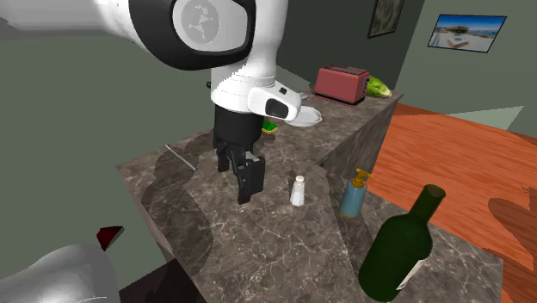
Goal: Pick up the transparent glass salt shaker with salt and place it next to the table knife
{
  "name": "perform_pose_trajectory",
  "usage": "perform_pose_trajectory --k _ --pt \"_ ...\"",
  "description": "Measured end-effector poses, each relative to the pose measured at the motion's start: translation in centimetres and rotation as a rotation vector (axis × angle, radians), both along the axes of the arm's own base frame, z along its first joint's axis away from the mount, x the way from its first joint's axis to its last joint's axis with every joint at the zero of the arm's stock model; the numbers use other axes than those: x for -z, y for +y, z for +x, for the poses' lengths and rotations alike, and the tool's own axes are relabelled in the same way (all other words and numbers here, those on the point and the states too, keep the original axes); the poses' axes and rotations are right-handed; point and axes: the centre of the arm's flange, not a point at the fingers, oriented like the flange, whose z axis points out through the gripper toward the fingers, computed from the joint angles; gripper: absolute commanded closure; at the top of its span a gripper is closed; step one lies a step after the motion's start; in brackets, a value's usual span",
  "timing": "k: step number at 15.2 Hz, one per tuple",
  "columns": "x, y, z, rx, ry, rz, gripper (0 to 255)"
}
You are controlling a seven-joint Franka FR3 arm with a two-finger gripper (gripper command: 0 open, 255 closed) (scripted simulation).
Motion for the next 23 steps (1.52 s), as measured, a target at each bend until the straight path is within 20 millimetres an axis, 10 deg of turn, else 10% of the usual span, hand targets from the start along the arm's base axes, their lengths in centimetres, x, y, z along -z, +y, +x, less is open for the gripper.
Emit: perform_pose_trajectory --k 23 --pt "14.7 5.6 23.5 0.12 0.042 -0.013 0"
